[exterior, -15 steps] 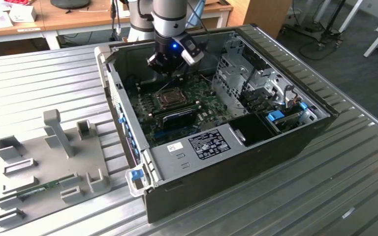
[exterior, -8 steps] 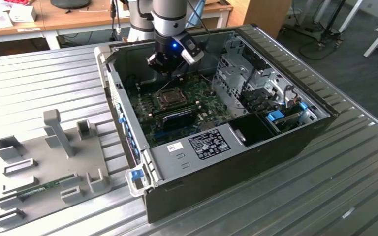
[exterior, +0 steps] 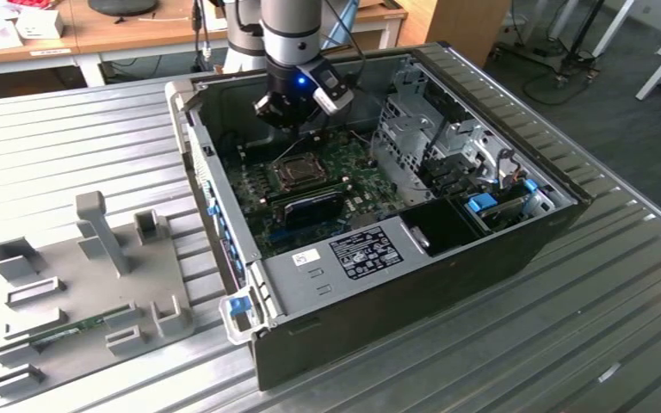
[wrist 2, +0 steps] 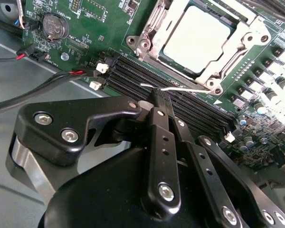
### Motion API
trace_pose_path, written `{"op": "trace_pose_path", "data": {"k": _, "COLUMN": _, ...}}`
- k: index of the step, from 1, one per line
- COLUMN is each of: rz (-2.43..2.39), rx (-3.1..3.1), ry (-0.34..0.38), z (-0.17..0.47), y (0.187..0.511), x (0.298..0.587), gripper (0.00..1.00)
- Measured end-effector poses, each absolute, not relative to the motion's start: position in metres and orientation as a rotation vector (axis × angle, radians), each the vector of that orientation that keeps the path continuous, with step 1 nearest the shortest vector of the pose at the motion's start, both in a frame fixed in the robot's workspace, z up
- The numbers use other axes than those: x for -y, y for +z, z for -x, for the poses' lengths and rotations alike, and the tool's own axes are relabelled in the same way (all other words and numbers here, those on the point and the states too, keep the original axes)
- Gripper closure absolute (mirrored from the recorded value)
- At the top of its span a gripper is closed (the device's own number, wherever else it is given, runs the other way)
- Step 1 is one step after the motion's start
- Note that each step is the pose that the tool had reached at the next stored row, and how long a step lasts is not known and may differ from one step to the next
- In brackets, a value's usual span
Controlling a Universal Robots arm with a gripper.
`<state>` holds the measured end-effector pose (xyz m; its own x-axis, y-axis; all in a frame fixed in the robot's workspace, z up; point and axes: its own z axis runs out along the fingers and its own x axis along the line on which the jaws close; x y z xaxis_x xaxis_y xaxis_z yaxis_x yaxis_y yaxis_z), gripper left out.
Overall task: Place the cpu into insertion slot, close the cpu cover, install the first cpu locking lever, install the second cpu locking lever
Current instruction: 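Install the first cpu locking lever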
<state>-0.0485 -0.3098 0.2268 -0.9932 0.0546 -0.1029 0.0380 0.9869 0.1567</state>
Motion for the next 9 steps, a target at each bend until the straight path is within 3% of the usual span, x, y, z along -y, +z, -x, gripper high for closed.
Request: {"op": "trace_pose_path", "data": {"k": 9, "rz": -0.070, "rx": -3.020, "ry": 0.243, "z": 0.0493, "y": 0.2268, "x": 0.3105, "gripper": 0.90}}
